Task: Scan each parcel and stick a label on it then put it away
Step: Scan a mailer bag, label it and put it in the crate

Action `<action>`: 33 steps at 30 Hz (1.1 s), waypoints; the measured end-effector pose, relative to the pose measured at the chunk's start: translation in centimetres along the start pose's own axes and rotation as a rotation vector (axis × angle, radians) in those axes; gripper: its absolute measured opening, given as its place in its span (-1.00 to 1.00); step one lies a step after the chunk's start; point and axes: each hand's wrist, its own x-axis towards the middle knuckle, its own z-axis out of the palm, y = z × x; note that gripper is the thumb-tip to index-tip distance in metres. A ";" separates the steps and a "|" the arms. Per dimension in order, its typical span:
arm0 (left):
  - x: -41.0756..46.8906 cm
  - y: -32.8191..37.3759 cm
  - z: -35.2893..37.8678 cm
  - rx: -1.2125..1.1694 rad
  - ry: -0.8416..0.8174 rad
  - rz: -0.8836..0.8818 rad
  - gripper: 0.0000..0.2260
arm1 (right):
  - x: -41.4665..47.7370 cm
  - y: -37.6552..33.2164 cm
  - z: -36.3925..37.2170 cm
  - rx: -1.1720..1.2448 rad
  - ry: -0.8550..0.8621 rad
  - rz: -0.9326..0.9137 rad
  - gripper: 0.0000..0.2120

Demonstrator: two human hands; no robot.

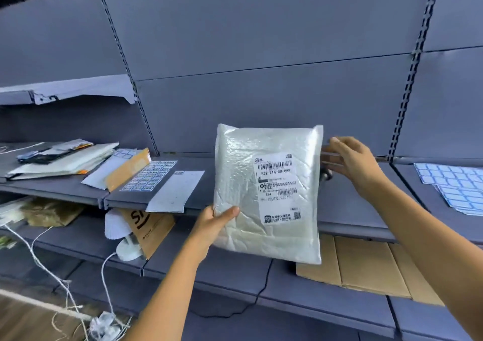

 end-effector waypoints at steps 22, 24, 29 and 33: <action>20.4 -2.3 -4.1 -0.078 -0.083 0.088 -0.95 | 6.4 11.0 6.2 -0.207 0.437 0.451 -0.86; 20.8 -2.2 -3.6 -0.097 -0.101 0.095 -0.93 | 5.7 9.8 7.1 -0.011 0.434 0.373 -0.79; 21.7 -2.0 -2.1 -0.121 -0.126 0.089 -0.85 | 4.7 5.3 9.7 0.185 0.369 0.138 -0.69; 22.1 -2.0 -1.9 -0.106 -0.150 0.112 -0.95 | 3.0 2.6 12.0 -0.119 0.304 0.033 -0.67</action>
